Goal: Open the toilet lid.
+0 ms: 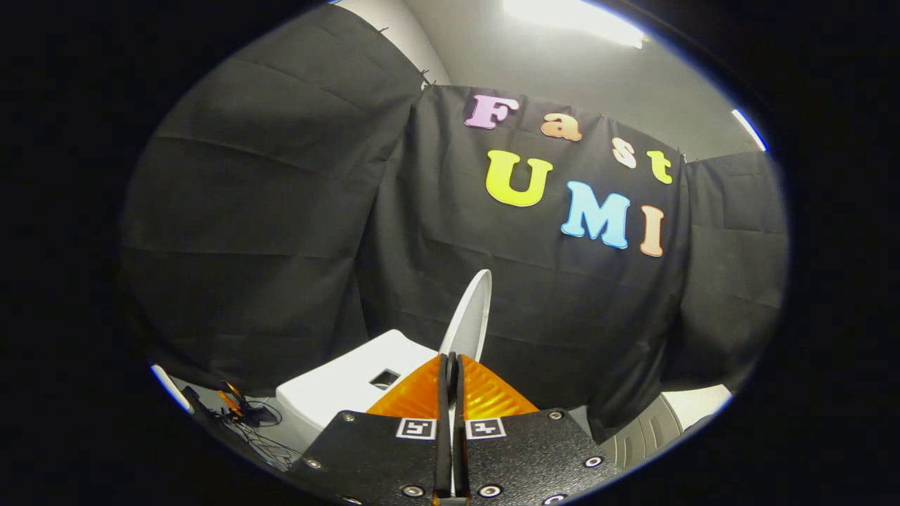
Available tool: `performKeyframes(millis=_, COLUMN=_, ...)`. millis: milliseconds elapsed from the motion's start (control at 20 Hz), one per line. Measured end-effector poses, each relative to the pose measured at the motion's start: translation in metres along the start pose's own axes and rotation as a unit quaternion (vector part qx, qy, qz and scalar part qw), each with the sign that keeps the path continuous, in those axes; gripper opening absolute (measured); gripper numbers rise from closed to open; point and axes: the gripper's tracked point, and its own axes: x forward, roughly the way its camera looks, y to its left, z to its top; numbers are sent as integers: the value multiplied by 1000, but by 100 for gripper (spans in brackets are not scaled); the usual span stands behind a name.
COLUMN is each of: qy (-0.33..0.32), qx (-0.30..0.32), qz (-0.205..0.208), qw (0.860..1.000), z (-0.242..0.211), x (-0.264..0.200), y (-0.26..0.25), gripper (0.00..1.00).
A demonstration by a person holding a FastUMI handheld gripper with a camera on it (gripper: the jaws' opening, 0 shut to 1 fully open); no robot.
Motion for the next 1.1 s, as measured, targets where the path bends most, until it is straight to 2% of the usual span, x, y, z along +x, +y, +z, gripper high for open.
performKeyframes(millis=450, qy=4, qx=50, qz=47, qw=998, z=0, x=14, y=38, gripper=1)
performKeyframes(millis=750, qy=6, qx=46, qz=40, qw=998, z=7, x=10, y=34, gripper=1)
performKeyframes(millis=800, qy=9, qx=42, qz=44, qw=998, z=4, x=13, y=32, gripper=4)
performKeyframes(millis=850, qy=9, qx=49, qz=56, qw=997, z=5, x=11, y=33, gripper=11)
performKeyframes(millis=1000, qy=-19, qx=67, qz=81, qw=994, z=32, x=-8, y=36, gripper=24)
performKeyframes(millis=1100, qy=-46, qx=51, qz=91, qw=994, z=55, x=-25, y=32, gripper=53)
